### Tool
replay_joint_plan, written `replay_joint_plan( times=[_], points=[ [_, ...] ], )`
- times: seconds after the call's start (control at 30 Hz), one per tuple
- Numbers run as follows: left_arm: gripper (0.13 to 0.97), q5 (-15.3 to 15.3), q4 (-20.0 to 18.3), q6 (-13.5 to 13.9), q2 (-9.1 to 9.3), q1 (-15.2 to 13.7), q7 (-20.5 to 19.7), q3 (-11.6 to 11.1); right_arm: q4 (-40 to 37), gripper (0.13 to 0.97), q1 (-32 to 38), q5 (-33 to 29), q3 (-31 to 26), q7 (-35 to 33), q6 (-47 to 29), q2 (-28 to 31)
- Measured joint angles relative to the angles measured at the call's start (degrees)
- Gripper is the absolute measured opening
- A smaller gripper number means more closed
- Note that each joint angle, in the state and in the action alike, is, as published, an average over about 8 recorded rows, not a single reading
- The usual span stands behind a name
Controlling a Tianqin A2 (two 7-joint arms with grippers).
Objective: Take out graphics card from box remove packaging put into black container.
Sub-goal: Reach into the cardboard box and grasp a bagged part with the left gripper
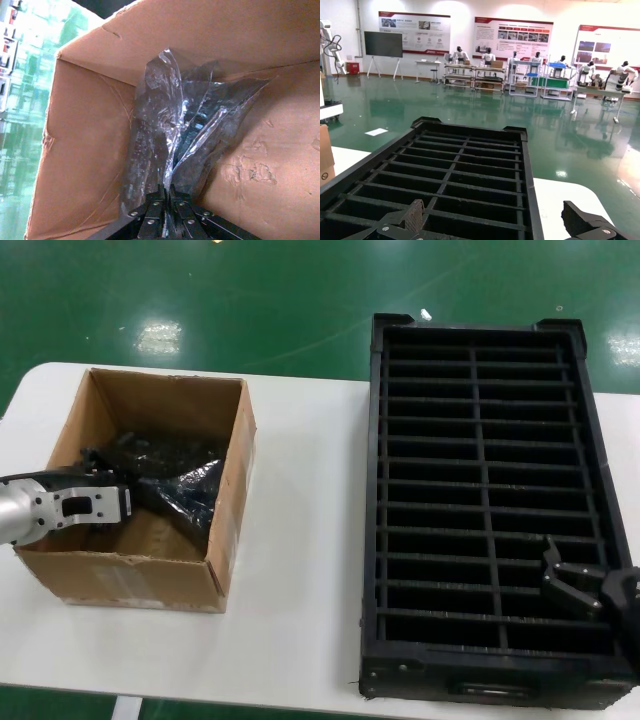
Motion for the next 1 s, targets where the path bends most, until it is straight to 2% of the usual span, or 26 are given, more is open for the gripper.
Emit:
replay_joint_plan(
  times=[0.1,0.4,0.7,0.97,1.0],
  points=[
    [0.152,0.22,-0.03,0.17,-0.09,-0.07,-0.38,0.23,0.0,0.966,0.0,0.0,0.0,0.0,0.0,0.0],
    [0.222,0.59,-0.19,0.96,-0.65,-0.57,-0.98,0.62,0.0,0.966,0.0,0.0,0.0,0.0,0.0,0.0],
    [0.36,0.52,-0.4,1.8,-1.37,-1.16,-1.19,0.58,0.0,0.966,0.0,0.0,0.0,0.0,0.0,0.0],
    [0.562,0.51,-1.26,3.98,-1.88,-1.18,-1.6,0.63,0.0,0.966,0.0,0.0,0.0,0.0,0.0,0.0],
    [0.562,0.51,-1.53,4.38,-1.94,-1.11,-1.68,0.65,0.0,0.966,0.0,0.0,0.0,0.0,0.0,0.0]
  ],
)
